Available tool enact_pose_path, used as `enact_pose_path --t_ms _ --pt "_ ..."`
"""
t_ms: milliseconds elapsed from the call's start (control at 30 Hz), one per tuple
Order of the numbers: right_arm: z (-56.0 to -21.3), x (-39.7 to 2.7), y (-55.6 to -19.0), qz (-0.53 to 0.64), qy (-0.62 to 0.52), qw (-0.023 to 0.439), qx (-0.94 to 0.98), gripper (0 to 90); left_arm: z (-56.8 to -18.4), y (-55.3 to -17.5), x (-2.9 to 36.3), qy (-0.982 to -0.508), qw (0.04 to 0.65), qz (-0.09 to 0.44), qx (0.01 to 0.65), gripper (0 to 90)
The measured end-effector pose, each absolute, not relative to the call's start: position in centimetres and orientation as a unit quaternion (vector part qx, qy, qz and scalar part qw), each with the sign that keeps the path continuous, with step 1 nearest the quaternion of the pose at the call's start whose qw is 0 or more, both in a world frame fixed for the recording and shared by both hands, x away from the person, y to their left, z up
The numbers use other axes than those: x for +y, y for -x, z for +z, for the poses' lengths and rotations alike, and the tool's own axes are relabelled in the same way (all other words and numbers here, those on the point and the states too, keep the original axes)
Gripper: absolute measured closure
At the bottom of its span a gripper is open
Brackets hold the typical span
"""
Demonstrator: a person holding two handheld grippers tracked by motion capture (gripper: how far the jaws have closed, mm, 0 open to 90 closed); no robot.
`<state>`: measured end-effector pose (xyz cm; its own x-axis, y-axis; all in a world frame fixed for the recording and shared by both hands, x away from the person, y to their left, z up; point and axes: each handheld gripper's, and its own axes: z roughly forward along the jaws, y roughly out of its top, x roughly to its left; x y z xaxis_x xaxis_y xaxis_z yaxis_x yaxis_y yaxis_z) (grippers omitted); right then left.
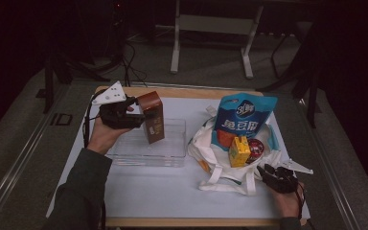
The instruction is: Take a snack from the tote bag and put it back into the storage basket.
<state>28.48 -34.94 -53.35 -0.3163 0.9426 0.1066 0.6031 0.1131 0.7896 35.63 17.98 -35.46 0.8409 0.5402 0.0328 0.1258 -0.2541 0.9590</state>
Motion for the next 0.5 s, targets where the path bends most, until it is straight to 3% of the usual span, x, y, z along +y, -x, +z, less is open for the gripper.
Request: enact_pose_path --t_ms 500 --pt "-53.3 -34.9 -28.5 0.387 -0.542 0.22 0.713 60.0 -35.9 -35.3 20.4 -0.803 0.528 0.177 0.211 42.8"
